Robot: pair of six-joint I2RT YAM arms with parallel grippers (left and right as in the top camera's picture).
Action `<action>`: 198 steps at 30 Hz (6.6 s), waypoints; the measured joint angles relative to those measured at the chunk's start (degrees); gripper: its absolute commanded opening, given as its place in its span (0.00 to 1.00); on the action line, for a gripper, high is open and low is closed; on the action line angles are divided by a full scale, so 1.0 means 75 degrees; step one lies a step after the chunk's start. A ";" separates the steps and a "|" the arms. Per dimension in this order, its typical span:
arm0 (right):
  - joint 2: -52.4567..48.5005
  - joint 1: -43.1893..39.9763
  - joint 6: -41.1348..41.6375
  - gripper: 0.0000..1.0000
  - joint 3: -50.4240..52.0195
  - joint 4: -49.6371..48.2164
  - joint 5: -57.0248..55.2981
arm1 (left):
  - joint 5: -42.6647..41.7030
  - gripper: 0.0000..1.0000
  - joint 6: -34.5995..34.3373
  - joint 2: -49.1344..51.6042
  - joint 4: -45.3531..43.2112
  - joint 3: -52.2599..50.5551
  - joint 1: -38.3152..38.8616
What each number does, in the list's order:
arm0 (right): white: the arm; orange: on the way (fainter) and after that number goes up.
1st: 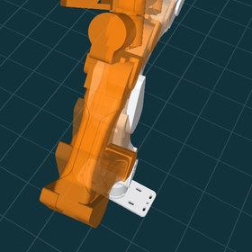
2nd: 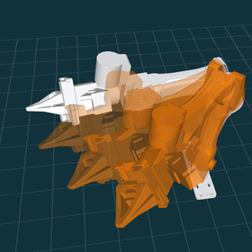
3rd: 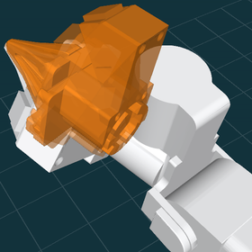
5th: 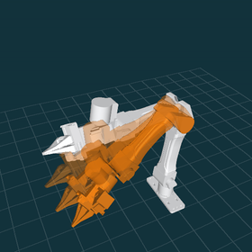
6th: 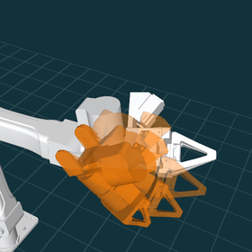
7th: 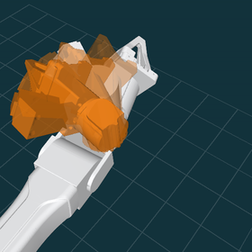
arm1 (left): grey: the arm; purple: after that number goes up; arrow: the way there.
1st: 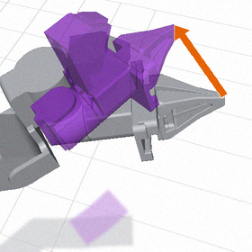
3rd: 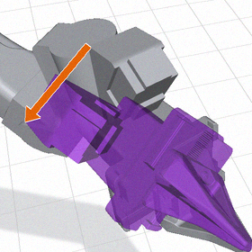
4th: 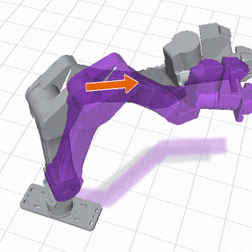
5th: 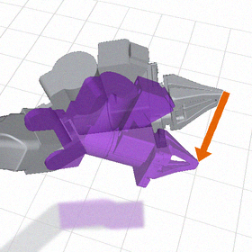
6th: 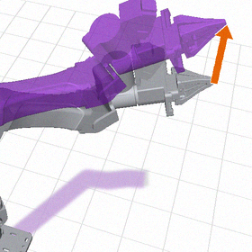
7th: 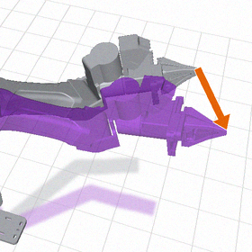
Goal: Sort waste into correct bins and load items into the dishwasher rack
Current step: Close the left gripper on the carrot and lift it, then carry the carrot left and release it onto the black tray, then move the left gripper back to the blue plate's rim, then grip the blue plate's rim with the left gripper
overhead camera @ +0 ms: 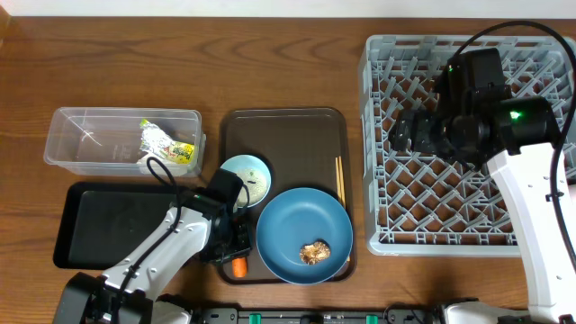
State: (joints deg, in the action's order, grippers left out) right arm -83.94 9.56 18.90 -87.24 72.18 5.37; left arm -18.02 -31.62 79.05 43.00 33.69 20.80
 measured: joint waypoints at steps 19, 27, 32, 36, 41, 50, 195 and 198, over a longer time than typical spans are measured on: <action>0.0000 0.0000 0.0000 0.99 0.0000 0.0003 0.0017 | 0.0143 0.19 -0.0017 -0.1387 0.2081 0.1775 -0.0175; 0.0000 0.0000 0.0003 0.99 0.0000 0.0029 0.0020 | 0.1000 0.19 -0.0312 -0.1897 0.2270 0.1865 -0.2154; 0.0000 0.0000 0.0000 0.99 0.0000 0.0055 0.0020 | 0.1416 0.14 -0.0434 -0.1897 0.1874 0.1865 -0.4028; 0.0000 0.0000 0.0003 0.99 0.0000 0.0052 0.0020 | 0.1585 0.14 -0.0507 -0.1894 0.1419 0.1845 -0.5205; 0.0000 0.0000 0.0003 0.99 0.0000 0.0058 0.0020 | 0.1684 0.14 -0.0851 -0.1641 0.0950 0.1670 -0.6152; 0.0000 0.0000 0.0000 0.99 0.0000 0.0087 0.0020 | 0.1233 0.23 -0.1626 -0.0350 0.0207 0.1562 -0.6446; 0.0000 0.0000 0.0003 0.99 0.0000 -0.0029 0.0169 | 0.1035 0.34 0.1926 0.0192 -0.0152 0.1195 0.2101; 0.0000 0.0000 0.0003 0.99 0.0000 -0.0029 0.0169 | 0.1093 0.22 0.1894 0.0353 -0.0254 0.1195 0.2101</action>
State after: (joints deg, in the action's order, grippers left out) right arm -83.94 9.56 18.92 -87.24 71.96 6.63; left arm -9.82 -17.41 81.69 41.10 42.65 36.56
